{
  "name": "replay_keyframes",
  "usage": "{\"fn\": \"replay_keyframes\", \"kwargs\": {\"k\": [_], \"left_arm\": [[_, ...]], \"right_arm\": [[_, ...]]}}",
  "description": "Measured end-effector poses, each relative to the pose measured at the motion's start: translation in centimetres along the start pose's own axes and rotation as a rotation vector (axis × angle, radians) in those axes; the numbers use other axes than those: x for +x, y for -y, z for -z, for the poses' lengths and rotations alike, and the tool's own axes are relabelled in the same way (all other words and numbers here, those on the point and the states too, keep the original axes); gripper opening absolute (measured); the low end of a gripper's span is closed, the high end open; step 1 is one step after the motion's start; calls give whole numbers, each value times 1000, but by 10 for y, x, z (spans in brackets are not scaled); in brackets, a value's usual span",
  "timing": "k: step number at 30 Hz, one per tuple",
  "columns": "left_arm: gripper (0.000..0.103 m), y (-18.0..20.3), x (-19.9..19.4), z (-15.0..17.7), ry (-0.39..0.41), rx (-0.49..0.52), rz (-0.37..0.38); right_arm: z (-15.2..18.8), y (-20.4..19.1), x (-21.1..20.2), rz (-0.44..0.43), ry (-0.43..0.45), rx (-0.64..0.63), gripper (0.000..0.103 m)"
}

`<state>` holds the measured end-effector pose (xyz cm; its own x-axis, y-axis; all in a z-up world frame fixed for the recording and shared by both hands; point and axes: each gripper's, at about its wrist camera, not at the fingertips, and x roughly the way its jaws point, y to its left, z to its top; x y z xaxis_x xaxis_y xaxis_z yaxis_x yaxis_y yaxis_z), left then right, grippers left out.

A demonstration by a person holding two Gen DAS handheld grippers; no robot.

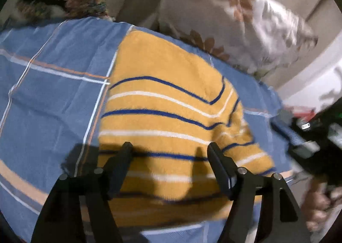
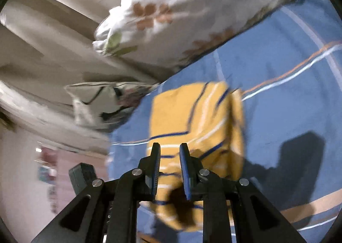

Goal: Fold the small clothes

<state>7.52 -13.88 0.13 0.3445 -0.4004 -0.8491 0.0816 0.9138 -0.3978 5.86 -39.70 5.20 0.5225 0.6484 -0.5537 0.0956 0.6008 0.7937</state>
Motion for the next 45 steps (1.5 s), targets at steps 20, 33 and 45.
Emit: {"fn": "replay_keyframes", "kwargs": {"k": [20,33,45], "left_arm": [[69,-77,8,-50,-43,-33,42],[55,-76,40,-52,-214,-126,414],[54,-90,12,-112,-152,-21,68]], "right_arm": [[7,2,18,279,6,-164,77],[-12,6,75,243,-77,-51,27],[-30,-11,99,391,-12,-102,34]]}}
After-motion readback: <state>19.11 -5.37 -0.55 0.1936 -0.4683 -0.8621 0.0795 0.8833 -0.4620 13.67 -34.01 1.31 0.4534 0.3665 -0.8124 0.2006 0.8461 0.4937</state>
